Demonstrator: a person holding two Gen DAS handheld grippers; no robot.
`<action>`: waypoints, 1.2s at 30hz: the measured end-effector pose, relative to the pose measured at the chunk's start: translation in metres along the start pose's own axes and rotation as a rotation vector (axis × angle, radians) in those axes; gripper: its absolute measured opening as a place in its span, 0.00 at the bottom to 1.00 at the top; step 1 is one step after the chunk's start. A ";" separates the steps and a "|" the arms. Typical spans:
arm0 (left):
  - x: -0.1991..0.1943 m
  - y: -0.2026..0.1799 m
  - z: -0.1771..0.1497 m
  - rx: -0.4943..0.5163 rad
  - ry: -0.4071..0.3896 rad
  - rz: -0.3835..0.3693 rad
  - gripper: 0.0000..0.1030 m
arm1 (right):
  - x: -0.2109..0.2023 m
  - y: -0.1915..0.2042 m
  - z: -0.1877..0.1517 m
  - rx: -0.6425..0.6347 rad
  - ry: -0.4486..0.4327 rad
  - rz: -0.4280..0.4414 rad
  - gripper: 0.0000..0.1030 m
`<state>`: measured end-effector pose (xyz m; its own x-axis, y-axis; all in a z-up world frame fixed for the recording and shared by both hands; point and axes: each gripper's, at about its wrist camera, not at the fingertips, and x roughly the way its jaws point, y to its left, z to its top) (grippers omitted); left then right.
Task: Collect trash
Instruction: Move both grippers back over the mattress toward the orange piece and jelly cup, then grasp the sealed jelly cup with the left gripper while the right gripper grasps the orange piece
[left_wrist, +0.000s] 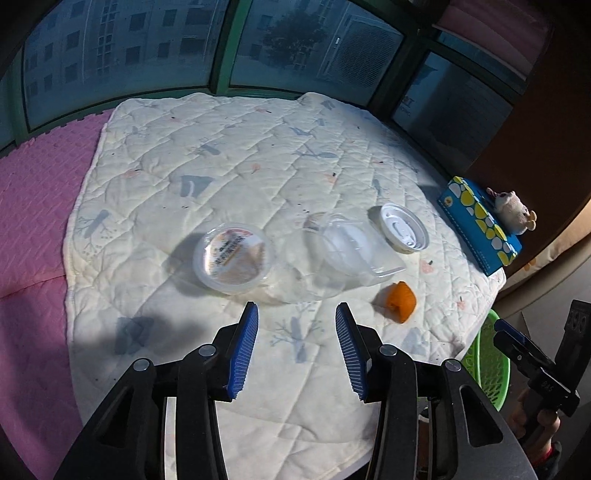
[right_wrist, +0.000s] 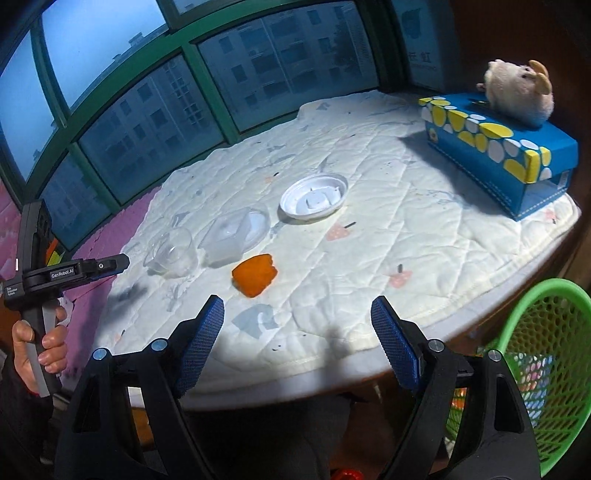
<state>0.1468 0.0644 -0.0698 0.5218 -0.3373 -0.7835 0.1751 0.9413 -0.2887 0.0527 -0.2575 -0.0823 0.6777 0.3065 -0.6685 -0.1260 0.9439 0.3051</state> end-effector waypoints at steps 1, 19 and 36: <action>0.001 0.006 0.000 -0.004 0.005 0.008 0.42 | 0.007 0.006 0.001 -0.010 0.010 0.007 0.77; 0.027 0.047 0.007 0.038 0.054 0.051 0.55 | 0.102 0.054 0.015 -0.073 0.117 -0.019 0.66; 0.060 0.052 0.022 0.115 0.081 0.030 0.69 | 0.125 0.068 0.011 -0.061 0.108 -0.216 0.49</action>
<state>0.2055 0.0931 -0.1198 0.4602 -0.3044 -0.8340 0.2573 0.9448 -0.2029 0.1368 -0.1558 -0.1380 0.6124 0.1054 -0.7835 -0.0325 0.9936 0.1082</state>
